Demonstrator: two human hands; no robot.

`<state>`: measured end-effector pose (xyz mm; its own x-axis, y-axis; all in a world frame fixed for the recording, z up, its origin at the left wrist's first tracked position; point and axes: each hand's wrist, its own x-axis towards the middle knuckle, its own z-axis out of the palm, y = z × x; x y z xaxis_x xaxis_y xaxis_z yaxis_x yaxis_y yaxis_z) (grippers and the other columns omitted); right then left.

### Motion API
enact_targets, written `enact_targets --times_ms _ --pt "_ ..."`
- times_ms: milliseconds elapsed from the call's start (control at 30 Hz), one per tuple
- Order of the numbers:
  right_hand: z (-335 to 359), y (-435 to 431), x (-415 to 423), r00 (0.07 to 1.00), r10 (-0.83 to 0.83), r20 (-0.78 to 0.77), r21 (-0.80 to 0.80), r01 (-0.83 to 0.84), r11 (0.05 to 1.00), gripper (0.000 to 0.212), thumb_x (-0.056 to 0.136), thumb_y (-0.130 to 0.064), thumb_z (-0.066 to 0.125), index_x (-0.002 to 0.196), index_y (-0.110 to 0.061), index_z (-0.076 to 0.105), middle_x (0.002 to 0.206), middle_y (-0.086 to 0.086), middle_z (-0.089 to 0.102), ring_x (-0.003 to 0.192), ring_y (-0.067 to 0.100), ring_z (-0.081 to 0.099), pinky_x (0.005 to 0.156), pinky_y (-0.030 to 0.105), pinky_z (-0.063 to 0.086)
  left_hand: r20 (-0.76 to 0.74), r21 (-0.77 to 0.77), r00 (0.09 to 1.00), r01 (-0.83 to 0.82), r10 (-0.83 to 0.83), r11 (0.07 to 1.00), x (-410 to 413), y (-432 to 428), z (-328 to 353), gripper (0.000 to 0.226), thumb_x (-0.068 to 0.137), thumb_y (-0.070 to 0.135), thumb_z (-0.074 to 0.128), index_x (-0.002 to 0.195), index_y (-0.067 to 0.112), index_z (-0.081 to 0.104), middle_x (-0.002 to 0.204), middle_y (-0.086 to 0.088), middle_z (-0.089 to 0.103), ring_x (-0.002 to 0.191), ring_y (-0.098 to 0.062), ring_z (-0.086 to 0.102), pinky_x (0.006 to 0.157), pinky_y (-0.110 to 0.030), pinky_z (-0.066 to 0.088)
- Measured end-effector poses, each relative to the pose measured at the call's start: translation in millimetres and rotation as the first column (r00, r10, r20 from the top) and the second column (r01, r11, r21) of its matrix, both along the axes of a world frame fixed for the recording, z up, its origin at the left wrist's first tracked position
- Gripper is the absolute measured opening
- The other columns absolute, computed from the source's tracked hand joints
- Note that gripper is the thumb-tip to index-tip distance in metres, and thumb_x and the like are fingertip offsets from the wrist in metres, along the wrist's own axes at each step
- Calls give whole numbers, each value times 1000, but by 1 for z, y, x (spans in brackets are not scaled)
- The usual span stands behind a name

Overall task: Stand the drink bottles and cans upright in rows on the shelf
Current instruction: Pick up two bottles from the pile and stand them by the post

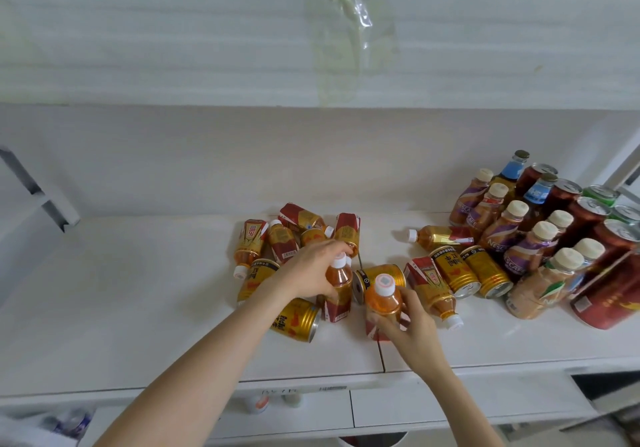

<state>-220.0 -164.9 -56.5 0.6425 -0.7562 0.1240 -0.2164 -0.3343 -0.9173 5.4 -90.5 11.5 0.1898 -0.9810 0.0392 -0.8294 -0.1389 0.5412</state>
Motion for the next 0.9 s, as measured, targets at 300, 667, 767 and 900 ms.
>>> enact_targets --times_ms 300,667,767,900 --pt "1 -3 1 996 -56 -67 5 57 998 53 70 -27 82 108 -41 48 104 -18 63 101 -9 56 72 19 53 -180 2 967 -184 181 983 -13 14 -20 71 60 42 85 121 29 53 118 8 60 109 -14 57 90 -35 51" --pt "4 -11 1 994 -103 -45 -15 102 995 59 65 -32 86 115 -29 55 103 -18 65 97 -7 58 68 6 46 -270 22 950 -158 158 987 -22 20 -11 69 66 33 84 127 32 52 122 10 64 112 -9 59 94 -39 53" --pt "6 -12 -1 992 -119 -52 -6 119 993 62 63 -34 86 116 -29 54 103 -19 63 95 -3 58 70 10 44 -293 -4 944 -160 152 987 -24 24 -6 66 62 32 84 120 39 54 113 15 66 104 -3 62 89 -32 55" --pt "10 -14 -5 991 -125 -51 -7 125 992 62 63 -35 86 114 -35 51 100 -24 59 93 -3 57 70 10 43 -338 -31 924 -199 177 979 -24 33 1 64 57 32 83 113 44 54 107 20 65 100 2 61 86 -28 54"
